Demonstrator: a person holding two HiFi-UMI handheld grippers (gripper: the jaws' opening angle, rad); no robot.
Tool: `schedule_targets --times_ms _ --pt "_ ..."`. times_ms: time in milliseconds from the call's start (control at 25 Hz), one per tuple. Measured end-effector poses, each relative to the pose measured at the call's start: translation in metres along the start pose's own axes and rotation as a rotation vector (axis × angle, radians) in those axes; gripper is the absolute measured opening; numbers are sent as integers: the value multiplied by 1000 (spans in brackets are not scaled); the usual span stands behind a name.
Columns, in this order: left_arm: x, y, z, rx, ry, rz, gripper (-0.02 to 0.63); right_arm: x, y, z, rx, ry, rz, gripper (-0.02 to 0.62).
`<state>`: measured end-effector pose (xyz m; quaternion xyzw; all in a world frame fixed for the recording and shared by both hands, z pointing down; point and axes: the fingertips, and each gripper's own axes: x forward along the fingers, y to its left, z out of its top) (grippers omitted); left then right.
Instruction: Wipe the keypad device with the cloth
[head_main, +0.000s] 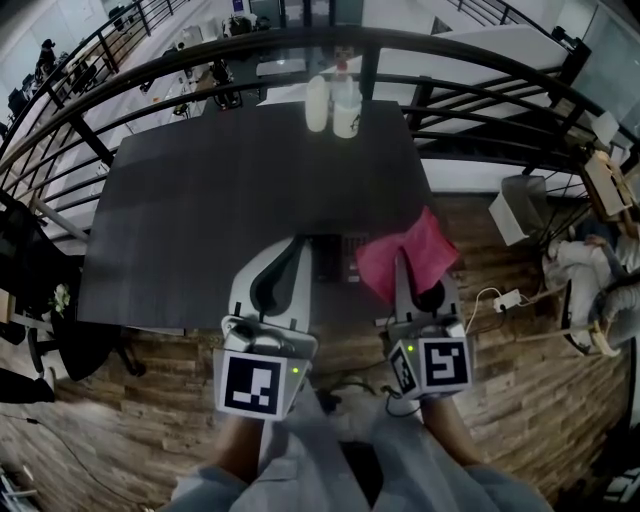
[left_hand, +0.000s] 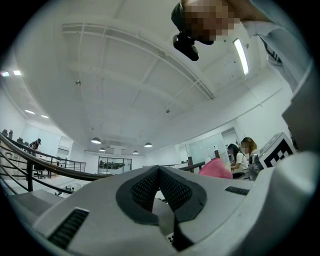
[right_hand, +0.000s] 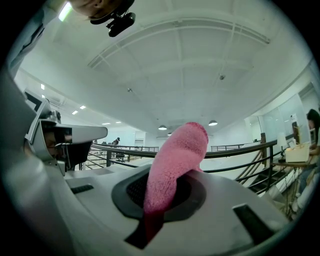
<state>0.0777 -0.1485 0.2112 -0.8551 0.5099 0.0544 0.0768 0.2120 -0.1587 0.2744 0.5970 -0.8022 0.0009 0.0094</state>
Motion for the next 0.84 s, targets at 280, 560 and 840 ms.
schedule_targets --times_ms 280,560,840 --pt "-3 2 -1 -3 4 10 8 0 2 -2 3 4 6 26" --pt "-4 3 2 -6 -2 12 8 -2 4 -3 26 8 23 26" --pt "-6 3 1 -2 -1 7 8 -3 4 -8 28 25 29 26"
